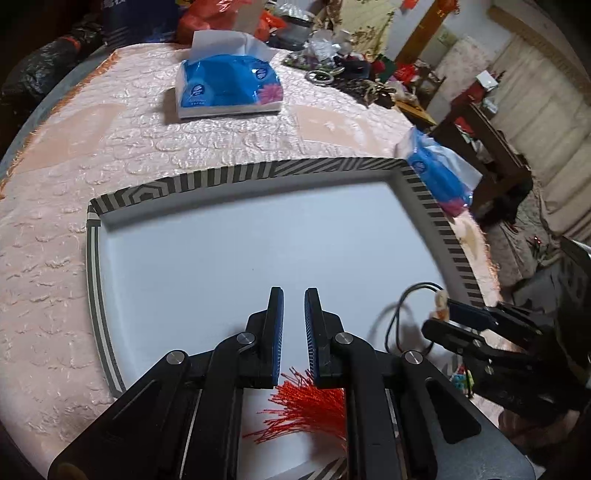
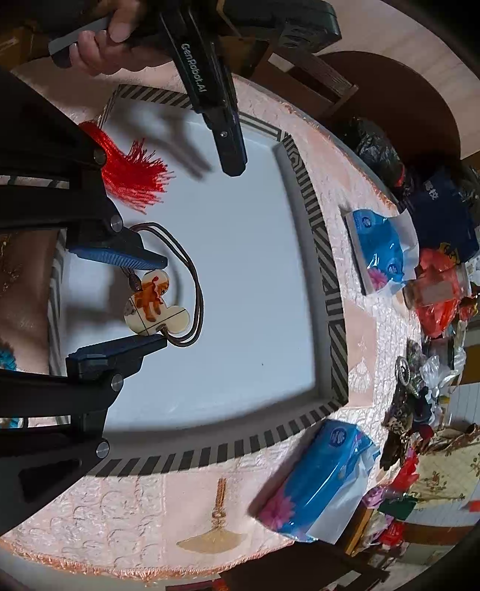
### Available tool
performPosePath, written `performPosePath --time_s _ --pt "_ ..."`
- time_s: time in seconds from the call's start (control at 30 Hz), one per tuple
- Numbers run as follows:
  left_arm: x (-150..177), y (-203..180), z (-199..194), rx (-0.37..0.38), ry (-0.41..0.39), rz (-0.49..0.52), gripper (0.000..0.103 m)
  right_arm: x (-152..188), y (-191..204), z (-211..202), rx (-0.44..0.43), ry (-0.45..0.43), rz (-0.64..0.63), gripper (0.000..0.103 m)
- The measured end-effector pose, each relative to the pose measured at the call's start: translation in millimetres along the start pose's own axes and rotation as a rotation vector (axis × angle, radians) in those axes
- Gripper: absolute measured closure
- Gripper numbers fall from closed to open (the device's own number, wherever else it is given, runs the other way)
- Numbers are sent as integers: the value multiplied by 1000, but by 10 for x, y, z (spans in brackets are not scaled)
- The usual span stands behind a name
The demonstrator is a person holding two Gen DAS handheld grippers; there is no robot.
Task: Organize jewelry
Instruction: 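Carry the hair tie with the right tool while the left carries the tassel over the tray, then lower and open the left tool on the tassel while the right releases the hair tie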
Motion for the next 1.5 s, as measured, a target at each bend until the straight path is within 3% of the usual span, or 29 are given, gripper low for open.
performPosePath --time_s 0.1,0.13,0.23,0.27,0.6,0.77,1.03,1.1,1.13,1.17,1.33,1.5 --pt "49 -43 -128 22 9 18 93 -11 42 -26 -15 -9 -4 69" --pt "86 -69 -198 26 14 28 87 -8 60 -43 -18 -14 -12 69" --pt "222 -173 -393 40 26 60 52 -15 99 -61 -21 -26 -29 69" --pt "304 -237 -478 49 29 82 48 -14 103 -59 -23 -26 -29 69" --pt "1216 -527 -769 4 82 164 48 55 74 -121 -17 -34 -11 69" --pt "1418 -511 -529 -11 119 136 48 83 70 -162 -10 -37 1 69" --pt "1282 -524 -203 -90 113 181 49 66 102 -380 -8 -83 -21 69" --pt "1297 -490 -133 -123 129 176 58 65 86 -416 -5 -91 -16 69" --pt "1311 -475 -101 -127 138 170 71 66 83 -432 -5 -94 -16 69" --pt "1318 -458 -94 -130 139 165 94 66 82 -440 -4 -96 -15 69" --pt "1287 -480 -309 -81 102 131 93 78 47 -478 -1 -102 -1 69" --pt "907 -640 -826 9 -6 125 93 58 33 -502 0 -108 5 69"
Point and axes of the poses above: each gripper's, at about its wrist camera, not at the fingertips, and z roughly the way its jaws point, y to its left, x to its underside, the point moved 6 cm from there along z, roughly the way its jaws point, and after that the axes turned 8 degrees about x, right-handed, at the moved point
